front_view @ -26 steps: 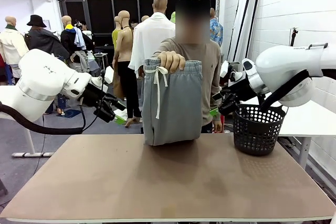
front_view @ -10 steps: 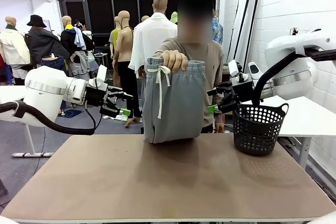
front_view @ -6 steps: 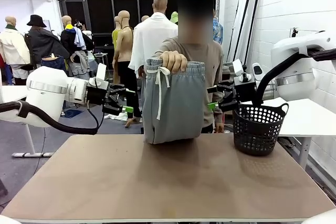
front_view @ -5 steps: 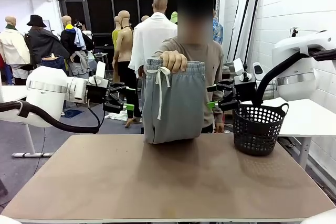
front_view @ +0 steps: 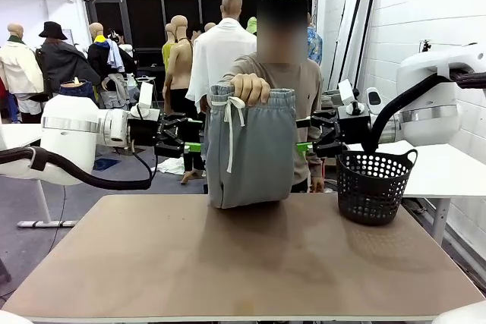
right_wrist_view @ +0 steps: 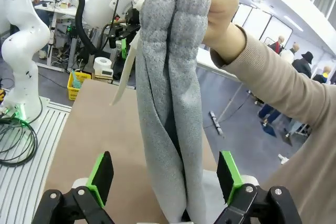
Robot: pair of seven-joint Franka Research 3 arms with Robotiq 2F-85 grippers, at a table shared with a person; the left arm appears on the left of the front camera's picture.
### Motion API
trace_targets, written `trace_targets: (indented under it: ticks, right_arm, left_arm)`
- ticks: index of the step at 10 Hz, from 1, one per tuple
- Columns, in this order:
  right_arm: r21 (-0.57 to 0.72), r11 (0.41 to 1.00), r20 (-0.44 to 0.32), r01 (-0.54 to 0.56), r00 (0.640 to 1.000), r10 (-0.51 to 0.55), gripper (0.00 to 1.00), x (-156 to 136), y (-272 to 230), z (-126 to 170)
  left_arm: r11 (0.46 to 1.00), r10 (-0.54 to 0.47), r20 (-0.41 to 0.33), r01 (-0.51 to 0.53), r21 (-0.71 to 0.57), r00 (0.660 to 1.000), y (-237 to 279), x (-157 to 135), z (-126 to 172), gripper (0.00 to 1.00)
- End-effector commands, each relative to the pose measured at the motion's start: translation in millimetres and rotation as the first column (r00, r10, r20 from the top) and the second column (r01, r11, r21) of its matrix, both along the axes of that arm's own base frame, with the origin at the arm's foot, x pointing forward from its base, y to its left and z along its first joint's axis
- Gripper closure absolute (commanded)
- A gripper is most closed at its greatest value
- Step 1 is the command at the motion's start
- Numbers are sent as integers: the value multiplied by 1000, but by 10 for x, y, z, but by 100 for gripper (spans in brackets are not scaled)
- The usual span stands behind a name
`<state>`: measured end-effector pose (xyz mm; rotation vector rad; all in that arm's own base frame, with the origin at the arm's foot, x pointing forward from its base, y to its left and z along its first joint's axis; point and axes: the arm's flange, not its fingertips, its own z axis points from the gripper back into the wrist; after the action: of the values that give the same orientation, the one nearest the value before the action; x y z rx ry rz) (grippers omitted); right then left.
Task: Fold the training pants.
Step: Grab both ends of the Training pants handed by a person.
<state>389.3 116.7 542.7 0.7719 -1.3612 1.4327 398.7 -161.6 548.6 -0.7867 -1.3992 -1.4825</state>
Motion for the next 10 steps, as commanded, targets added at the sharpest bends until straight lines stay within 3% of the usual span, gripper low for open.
trace_targets:
  ticks: [1, 4, 7, 10]
  right_arm:
    - [7, 999, 24, 33, 999, -33, 0, -67, -49, -53]
    - [0, 1000, 0, 0, 1000, 0, 0, 0, 0, 0]
    - [29, 1000, 16, -3, 1000, 2, 0, 74, 3, -3]
    - [89, 996, 45, 7, 999, -12, 0, 136, 1, 34]
  left_arm:
    - [1000, -9, 3, 9, 12, 1000, 11, 15, -12, 0]
    - [1000, -9, 3, 9, 12, 1000, 11, 15, -12, 0]
    - [996, 61, -5, -61, -59, 998, -46, 73, -28, 0]
    - [994, 58, -33, -61, -93, 998, -143, 128, -18, 0]
